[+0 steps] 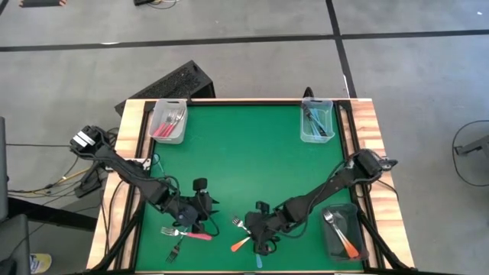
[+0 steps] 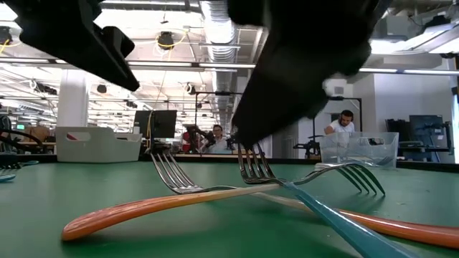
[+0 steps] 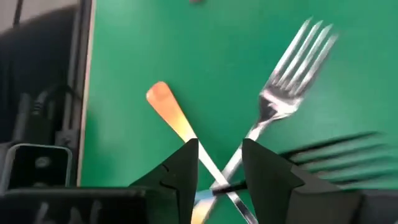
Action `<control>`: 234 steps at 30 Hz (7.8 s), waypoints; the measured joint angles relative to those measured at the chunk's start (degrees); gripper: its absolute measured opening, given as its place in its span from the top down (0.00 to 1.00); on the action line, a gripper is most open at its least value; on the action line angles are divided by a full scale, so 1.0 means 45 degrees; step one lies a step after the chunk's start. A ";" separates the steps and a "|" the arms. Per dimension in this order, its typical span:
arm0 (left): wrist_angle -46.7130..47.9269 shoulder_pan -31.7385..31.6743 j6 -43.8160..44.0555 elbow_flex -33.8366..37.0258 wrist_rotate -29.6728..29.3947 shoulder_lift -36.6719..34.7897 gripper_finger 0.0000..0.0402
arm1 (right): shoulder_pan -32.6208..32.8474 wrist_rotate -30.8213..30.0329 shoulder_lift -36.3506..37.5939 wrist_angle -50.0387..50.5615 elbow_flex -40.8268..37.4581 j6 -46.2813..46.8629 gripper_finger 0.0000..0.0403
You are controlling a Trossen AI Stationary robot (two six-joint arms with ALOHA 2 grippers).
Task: Sort silverware by color (type)
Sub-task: Put the orange fork into the black bin
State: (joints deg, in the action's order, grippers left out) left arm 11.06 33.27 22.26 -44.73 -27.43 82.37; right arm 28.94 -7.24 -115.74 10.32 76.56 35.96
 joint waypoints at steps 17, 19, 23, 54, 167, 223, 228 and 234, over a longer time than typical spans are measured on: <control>0.1479 -0.0036 -0.0653 0.0005 -0.0812 0.0000 0.70 | -0.0417 0.0008 -0.2655 0.6162 0.4000 0.1363 0.66; 0.1496 -0.0056 -0.0709 0.0005 -0.0900 0.0000 0.70 | -0.0456 0.0003 -0.2666 0.6439 0.4168 0.1348 0.67; 0.1512 -0.0193 -0.0508 0.0003 -0.1220 0.0000 0.70 | -0.0572 -0.0081 -0.2803 0.6662 0.4264 0.1352 0.73; 0.3088 0.1796 0.2880 0.0005 -0.4661 -0.0005 0.70 | -0.1144 -0.4170 -0.0990 0.6601 0.4205 0.1253 0.96; 0.1124 0.1133 0.1044 0.0000 -0.3842 -0.0254 0.70 | 0.0671 0.0450 0.0926 0.2739 -0.0550 -0.1563 0.60; 0.2628 0.1002 0.2550 0.0000 -0.4007 -0.0253 0.70 | 0.6744 0.2522 0.5459 1.5113 -0.0369 1.9988 0.91; 0.2625 0.1002 0.2545 0.0000 -0.4052 -0.0253 0.70 | 0.6753 0.2199 0.5130 1.3786 -0.0695 1.9735 0.91; 0.2659 0.1002 0.2555 0.0000 -0.4004 -0.0253 0.70 | 0.6525 0.2297 0.4284 1.3611 -0.0700 1.8712 0.83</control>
State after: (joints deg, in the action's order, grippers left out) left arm 23.03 37.78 33.76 -44.73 -45.45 81.23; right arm 58.30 3.10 -96.46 71.56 73.41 120.16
